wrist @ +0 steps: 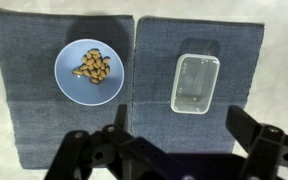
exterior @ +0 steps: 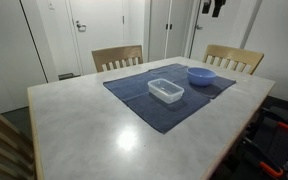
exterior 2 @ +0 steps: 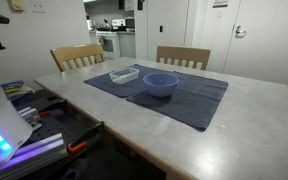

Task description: Move the bowl backwards

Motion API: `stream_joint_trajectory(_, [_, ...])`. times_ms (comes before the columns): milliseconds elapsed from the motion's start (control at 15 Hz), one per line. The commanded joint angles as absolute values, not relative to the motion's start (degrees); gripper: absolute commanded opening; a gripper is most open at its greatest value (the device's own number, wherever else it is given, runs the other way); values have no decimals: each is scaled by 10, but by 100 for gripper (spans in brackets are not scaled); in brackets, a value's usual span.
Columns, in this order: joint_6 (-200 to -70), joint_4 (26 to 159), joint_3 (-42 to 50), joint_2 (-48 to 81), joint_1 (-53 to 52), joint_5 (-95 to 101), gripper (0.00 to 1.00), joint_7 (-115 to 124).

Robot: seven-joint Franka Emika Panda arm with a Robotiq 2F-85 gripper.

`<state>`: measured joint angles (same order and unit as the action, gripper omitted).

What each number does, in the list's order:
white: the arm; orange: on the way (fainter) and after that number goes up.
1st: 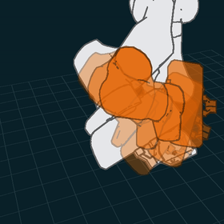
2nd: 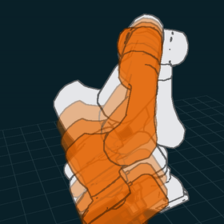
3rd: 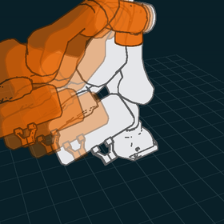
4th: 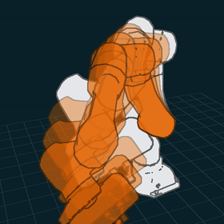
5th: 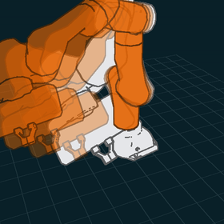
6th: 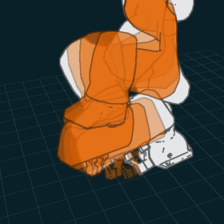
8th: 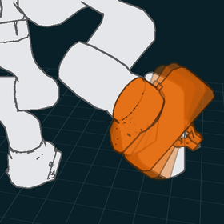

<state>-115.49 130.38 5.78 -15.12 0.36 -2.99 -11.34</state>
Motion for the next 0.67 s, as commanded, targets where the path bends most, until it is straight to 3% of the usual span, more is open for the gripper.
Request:
stream_joint_trajectory(0, [-1217, 1299, 59, -97, 7, -47, 100, -138])
stream_joint_trajectory(600, [-1267, 1283, 59, 22, 30, -52, 100, -102])
